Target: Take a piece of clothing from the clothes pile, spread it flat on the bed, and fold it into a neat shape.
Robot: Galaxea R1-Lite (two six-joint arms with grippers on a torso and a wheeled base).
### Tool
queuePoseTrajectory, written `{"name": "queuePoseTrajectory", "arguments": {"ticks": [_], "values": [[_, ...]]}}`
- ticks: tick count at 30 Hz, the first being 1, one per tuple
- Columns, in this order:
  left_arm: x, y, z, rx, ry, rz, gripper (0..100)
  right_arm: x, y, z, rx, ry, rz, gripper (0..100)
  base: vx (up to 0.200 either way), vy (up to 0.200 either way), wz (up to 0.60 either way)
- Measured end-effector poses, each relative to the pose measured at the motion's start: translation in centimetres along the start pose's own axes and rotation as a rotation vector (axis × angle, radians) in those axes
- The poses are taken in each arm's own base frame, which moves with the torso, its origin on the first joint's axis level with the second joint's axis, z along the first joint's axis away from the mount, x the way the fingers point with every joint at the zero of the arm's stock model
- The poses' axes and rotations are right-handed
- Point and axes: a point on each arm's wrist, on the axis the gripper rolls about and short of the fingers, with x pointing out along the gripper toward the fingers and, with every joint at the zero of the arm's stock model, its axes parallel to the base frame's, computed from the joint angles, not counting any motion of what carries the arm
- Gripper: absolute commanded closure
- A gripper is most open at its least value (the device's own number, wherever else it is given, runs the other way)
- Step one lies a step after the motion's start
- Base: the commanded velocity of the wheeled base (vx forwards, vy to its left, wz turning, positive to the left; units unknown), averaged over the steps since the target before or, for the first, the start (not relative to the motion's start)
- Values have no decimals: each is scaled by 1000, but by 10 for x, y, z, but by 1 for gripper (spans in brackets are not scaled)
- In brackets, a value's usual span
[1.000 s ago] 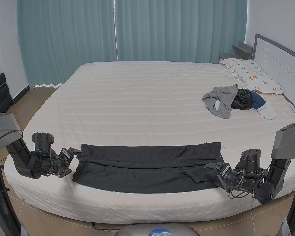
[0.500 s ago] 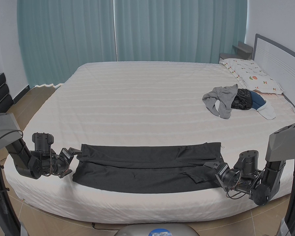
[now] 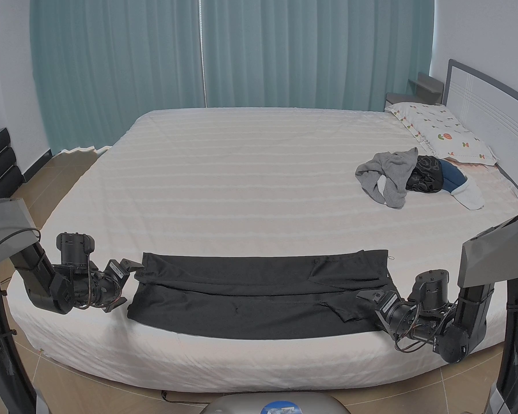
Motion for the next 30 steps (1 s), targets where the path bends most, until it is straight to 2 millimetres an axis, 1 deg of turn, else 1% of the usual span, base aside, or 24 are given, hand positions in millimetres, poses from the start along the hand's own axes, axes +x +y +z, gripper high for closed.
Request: {"name": "queuePoseTrajectory", "arguments": {"ticks": [12,23,24,30], "values": [[0,0,0,0,0,0,0,0,3,2,6,-9,17,0,0,0,0],[0,0,0,-1,1,2,0,7,1,2,42,-18,12,0,0,0,0],[0,0,0,-1,1,2,0,7,1,2,42,-17,11,100,0,0,0],[0,0,0,-1,1,1,0,9,-1,2,41,-24,4,100,0,0,0]]}}
